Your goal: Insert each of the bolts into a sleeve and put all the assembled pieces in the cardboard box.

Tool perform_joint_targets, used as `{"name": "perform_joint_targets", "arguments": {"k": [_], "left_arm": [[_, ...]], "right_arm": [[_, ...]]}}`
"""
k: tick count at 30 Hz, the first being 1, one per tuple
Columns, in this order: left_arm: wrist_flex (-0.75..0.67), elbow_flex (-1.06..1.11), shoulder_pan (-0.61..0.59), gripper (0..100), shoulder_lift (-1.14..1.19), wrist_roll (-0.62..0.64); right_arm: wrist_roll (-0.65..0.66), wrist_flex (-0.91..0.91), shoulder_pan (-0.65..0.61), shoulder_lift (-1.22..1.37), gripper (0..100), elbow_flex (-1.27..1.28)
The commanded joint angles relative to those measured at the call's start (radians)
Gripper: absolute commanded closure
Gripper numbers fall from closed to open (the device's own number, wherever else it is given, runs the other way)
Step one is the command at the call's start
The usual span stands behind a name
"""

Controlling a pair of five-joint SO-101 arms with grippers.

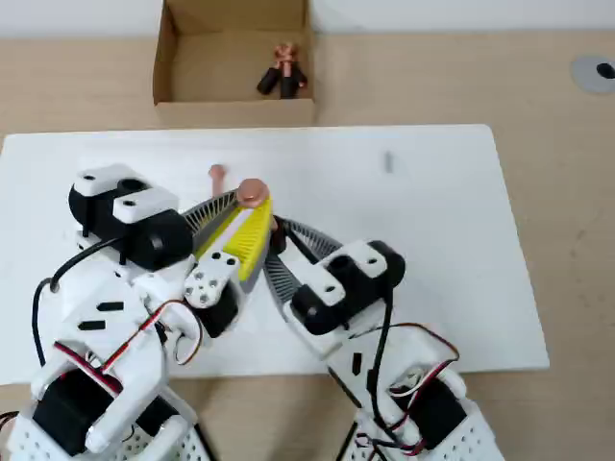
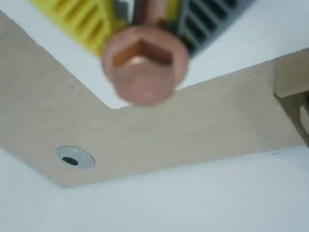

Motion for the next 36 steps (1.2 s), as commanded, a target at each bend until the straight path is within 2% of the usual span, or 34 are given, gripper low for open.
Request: {"name": "perform_joint_targets", "arguments": {"k": [1, 4, 20, 27, 32, 36], "left_arm": [[0.02, -0.028, 0.034, 97, 0.001, 0.011], [0.101, -0.078, 0.038, 89, 0.002, 0.015], [0.371, -0.299, 0.04, 89, 0.008, 0.012], [0.557, -0.52, 0.023, 89, 0.038, 0.011], [0.799, -0.726, -0.117, 89, 0.246, 0.002], [0.87, -0.835, -0.252, 89, 0.331, -0.127]], "right_arm": [[0.0, -0.023, -0.01, -0.091, 98.8, -0.013], [0.003, -0.023, -0.008, -0.091, 98.8, -0.013], [0.003, -0.023, -0.005, -0.09, 98.8, -0.007], [0.0, -0.095, 0.154, -0.073, 98.8, -0.004], [0.003, -0.262, 0.252, 0.105, 98.8, -0.071], [0.0, -0.358, 0.263, 0.417, 98.8, -0.26]]}}
